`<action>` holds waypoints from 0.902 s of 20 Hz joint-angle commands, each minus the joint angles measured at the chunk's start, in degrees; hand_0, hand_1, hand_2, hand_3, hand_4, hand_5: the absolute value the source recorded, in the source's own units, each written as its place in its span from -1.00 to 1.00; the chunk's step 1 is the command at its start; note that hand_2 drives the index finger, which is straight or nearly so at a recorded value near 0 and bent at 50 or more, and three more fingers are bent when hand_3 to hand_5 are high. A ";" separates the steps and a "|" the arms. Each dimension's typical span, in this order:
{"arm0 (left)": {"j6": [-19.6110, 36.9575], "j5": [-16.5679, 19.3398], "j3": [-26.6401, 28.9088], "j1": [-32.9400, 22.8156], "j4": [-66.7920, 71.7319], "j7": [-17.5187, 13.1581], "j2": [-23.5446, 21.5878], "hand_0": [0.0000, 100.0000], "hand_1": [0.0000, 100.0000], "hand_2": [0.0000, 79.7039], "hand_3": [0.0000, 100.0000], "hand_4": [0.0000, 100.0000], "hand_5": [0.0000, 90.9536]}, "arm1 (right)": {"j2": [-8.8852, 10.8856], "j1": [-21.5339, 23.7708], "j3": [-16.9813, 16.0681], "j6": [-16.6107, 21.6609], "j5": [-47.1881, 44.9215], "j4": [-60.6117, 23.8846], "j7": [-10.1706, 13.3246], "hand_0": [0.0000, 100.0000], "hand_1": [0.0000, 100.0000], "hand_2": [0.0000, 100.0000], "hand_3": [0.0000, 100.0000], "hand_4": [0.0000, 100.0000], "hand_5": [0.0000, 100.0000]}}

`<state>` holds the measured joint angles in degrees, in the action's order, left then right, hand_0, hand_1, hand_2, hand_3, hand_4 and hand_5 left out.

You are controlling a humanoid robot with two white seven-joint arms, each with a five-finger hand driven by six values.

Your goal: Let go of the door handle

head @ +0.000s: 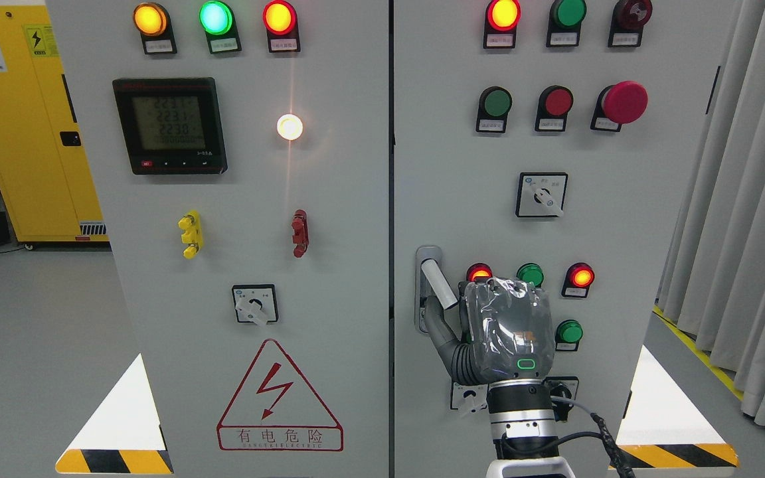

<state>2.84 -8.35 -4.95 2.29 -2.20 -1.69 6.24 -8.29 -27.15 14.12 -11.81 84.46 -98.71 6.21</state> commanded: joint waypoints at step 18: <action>0.07 0.00 0.03 0.00 0.00 0.02 0.00 -0.76 0.11 -1.00 -1.00 -1.00 -1.00 | 0.03 0.61 -0.93 0.12 0.00 -0.79 0.12 0.25 -0.19 1.00 1.00 1.00 1.00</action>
<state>2.94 -8.35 -4.94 2.29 -2.20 -1.69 6.24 -8.31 -26.65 13.48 -11.72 84.46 -99.18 6.63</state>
